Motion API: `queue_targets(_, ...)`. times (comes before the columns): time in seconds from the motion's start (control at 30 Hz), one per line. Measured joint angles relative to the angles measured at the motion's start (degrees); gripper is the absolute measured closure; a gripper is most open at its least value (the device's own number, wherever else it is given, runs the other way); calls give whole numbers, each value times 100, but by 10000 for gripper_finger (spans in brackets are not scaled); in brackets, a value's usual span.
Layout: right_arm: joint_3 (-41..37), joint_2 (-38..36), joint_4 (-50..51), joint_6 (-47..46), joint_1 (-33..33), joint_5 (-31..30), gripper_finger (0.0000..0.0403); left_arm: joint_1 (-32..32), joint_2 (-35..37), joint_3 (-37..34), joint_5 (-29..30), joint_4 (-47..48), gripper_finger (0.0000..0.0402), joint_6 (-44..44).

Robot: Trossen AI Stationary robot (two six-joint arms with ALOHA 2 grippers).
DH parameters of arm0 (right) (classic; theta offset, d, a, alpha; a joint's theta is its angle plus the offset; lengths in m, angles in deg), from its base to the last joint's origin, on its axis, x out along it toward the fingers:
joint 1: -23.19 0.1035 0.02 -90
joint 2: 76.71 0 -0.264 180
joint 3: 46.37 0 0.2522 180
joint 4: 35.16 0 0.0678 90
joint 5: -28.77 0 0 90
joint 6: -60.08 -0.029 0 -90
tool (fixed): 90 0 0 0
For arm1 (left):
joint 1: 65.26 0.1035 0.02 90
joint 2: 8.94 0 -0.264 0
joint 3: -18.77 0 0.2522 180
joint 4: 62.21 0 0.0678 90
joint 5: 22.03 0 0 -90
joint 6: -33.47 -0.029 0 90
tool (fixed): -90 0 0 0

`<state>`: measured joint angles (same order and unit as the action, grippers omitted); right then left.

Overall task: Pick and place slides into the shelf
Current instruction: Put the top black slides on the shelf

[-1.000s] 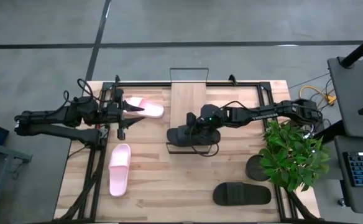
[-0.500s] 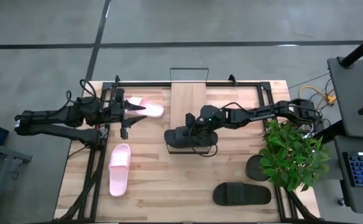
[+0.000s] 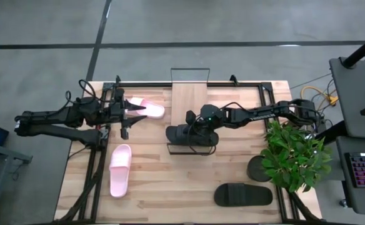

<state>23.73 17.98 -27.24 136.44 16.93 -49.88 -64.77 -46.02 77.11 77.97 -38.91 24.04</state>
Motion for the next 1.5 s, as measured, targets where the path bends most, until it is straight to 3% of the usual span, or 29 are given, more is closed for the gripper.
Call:
queue_targets(0.3, 2, 0, 11, -105, 7, 42, 259, 0, -17, 0, 125, -4, 271, -2)
queue_targets(0.53, 68, 0, 7, -111, 9, 48, 236, 0, -120, 0, 276, -4, 271, -4)
queue_targets(0.7, 195, 0, 243, -135, 11, 49, 230, 0, -194, 0, 389, -2, 272, -4)
queue_targets(1.07, 945, -2, 1871, -431, 11, 56, 229, 4, -156, 0, 400, -1, 272, -142)
queue_targets(1.5, 1056, 39, 1855, -239, 62, -138, 229, 16, -226, 2, 400, 7, 272, -149)
